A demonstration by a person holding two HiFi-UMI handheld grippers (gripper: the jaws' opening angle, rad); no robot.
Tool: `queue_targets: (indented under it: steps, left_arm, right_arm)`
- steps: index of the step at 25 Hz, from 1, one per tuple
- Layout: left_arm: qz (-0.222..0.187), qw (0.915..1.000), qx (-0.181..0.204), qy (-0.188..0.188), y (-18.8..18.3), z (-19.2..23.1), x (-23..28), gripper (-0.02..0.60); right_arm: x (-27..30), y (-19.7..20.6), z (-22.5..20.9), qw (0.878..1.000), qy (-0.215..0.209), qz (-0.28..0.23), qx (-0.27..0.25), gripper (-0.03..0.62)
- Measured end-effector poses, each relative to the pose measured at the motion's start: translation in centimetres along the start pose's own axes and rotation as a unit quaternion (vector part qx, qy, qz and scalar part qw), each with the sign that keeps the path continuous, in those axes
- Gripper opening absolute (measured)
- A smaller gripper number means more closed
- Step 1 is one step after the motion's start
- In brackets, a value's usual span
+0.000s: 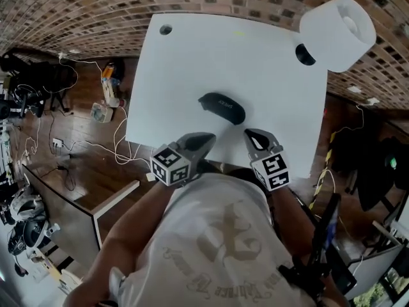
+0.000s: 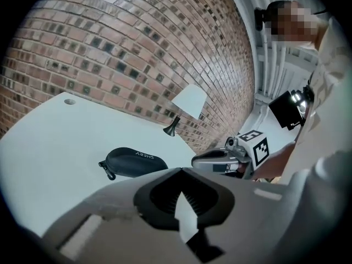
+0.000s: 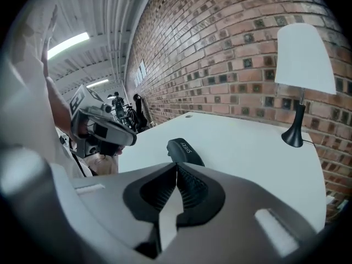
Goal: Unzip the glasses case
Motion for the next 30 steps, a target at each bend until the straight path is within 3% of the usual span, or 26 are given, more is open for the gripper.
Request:
queue_targets:
  steps: [6,9,13,16,18,20,24,25,27,30]
  left_arm:
    - [0.001,0.9998,-0.012,0.018,0.3,1.4,-0.3,0.008]
    - [0.017,0.9997,0.006,0.018,1.2,1.8,-0.3,0.008]
    - [0.062,0.9919,0.111,-0.004,1.1,2.3,0.0,0.008]
    - [0.089,0.9715,0.217,-0.032,-0.6,2.6,0.7,0.008]
    - [0.107,0.9502,0.287,-0.055,-1.4,2.7,1.5,0.045]
    - [0.126,0.9205,0.362,-0.075,-1.7,2.7,2.3,0.081]
    - [0.173,0.8275,0.528,-0.083,-1.7,2.3,4.3,0.133]
    - [0.185,0.8079,0.553,-0.083,-1.5,2.3,5.0,0.145]
    - [0.209,0.7771,0.588,-0.085,-1.1,2.6,6.1,0.176]
    - [0.242,0.7443,0.617,-0.08,-0.9,3.7,6.8,0.202]
  right_arm:
    - [1.9,-0.6,0.3,0.999,0.013,0.042,-0.011,0.009]
    - [2.5,-0.2,0.8,0.998,0.019,0.055,-0.005,0.009]
    - [2.9,0.7,2.2,0.998,0.029,0.057,0.017,0.009]
    - [2.8,1.5,2.9,0.997,0.039,0.05,0.037,0.009]
    - [2.6,1.8,3.1,0.997,0.048,0.041,0.052,0.009]
    - [2.3,2.1,3.3,0.995,0.061,0.03,0.07,0.009]
    - [1.2,3.2,3.7,0.989,0.093,0.002,0.119,0.009]
    - [0.7,3.6,3.6,0.987,0.099,-0.002,0.127,0.009]
    - [-0.3,4.5,3.2,0.984,0.109,-0.005,0.138,0.009]
    - [-1.2,5.3,3.1,0.98,0.124,-0.011,0.158,0.009]
Point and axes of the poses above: the fingertips, and each gripper's own axes: x forward along the fingers, z to its left, y out of its underside, the point moved 7 cm from there along -x, backward along the fingers, and after that the axes turned 8 degrees about z, right-handed, at the moved point
